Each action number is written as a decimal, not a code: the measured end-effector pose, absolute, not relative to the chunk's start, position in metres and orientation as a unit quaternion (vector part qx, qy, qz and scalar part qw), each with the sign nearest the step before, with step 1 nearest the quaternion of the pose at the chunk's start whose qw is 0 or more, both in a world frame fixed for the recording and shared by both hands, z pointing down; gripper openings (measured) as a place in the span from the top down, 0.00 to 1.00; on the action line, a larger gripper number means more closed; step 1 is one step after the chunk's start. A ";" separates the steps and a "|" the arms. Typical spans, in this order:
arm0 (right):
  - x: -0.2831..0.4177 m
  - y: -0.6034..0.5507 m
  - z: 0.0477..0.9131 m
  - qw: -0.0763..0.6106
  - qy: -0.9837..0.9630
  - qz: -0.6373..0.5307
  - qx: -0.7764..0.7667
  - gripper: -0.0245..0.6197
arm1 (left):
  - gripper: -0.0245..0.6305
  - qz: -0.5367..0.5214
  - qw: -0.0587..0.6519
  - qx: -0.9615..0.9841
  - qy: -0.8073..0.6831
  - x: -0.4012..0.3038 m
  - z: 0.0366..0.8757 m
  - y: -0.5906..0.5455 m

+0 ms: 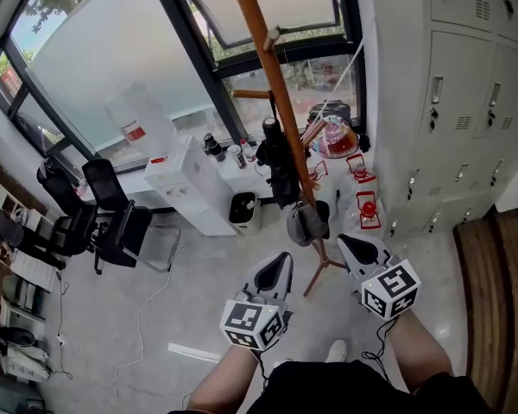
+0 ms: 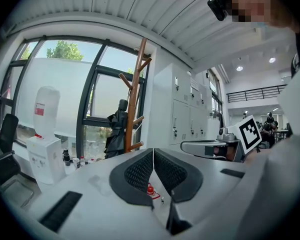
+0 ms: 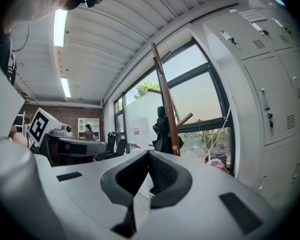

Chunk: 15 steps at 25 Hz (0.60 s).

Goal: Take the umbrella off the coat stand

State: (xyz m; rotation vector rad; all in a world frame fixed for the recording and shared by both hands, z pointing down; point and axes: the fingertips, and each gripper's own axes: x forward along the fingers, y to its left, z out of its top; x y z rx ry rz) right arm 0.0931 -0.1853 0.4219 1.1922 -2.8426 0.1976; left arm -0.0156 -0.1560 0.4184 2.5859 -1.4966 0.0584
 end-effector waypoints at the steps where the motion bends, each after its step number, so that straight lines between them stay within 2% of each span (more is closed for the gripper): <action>1: 0.094 -0.186 0.421 0.024 -0.921 0.065 0.384 0.88 | 0.93 0.019 0.077 0.861 -0.502 -0.015 0.417 -0.158; 15: 0.084 -0.214 0.421 0.024 -0.920 0.063 0.385 0.88 | 0.93 0.012 0.065 0.859 -0.507 -0.027 0.409 -0.205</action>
